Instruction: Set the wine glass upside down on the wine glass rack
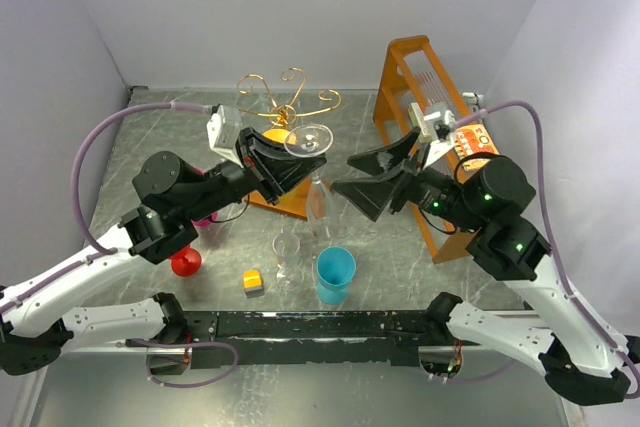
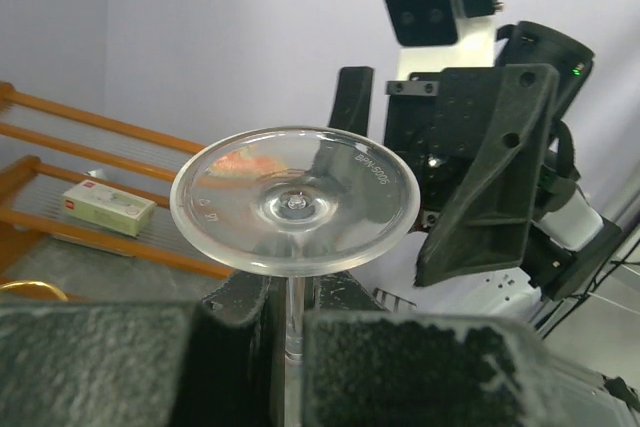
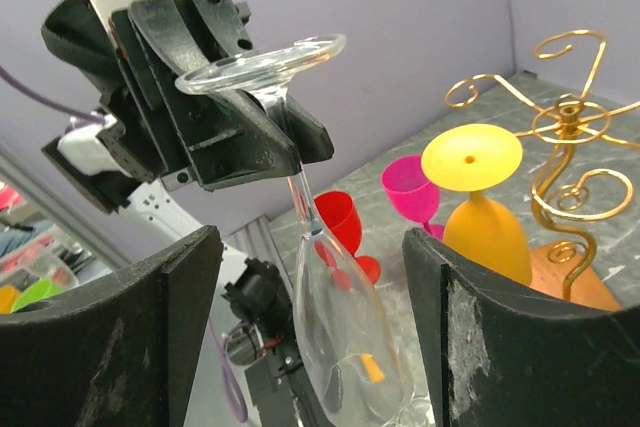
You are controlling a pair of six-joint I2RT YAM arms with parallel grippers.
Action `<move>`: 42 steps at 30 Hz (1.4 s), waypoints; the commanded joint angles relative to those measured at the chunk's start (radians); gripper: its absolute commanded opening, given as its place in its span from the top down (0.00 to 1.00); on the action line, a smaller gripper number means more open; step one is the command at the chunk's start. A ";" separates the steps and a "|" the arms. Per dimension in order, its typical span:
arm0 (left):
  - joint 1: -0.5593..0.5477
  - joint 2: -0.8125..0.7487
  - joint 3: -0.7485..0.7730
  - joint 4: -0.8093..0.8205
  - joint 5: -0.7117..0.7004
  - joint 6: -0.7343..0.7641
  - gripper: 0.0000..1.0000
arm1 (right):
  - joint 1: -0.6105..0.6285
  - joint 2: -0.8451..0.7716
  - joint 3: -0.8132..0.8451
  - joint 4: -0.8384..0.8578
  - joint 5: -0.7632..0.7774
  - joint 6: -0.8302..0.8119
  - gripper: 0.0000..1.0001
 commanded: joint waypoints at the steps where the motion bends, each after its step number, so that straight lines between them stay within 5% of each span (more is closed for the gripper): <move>1: 0.000 0.000 0.005 0.041 0.087 -0.025 0.93 | -0.002 0.017 -0.038 0.086 -0.112 -0.023 0.28; 11: -0.001 0.055 0.007 0.082 0.193 -0.094 0.93 | -0.002 0.021 -0.138 0.172 -0.220 0.001 0.40; 22: -0.001 0.042 -0.033 0.136 0.243 -0.112 0.93 | -0.003 0.045 -0.207 0.245 -0.269 -0.044 0.79; 25: -0.001 0.030 -0.057 0.142 0.234 -0.101 0.93 | -0.002 0.034 -0.215 0.285 -0.253 -0.051 1.00; 28: -0.001 0.018 -0.079 0.133 0.201 -0.088 0.93 | -0.002 0.035 -0.209 0.284 -0.212 -0.058 1.00; 42: -0.001 -0.011 -0.062 0.011 0.014 -0.103 0.46 | -0.001 0.029 -0.139 0.224 -0.131 -0.199 1.00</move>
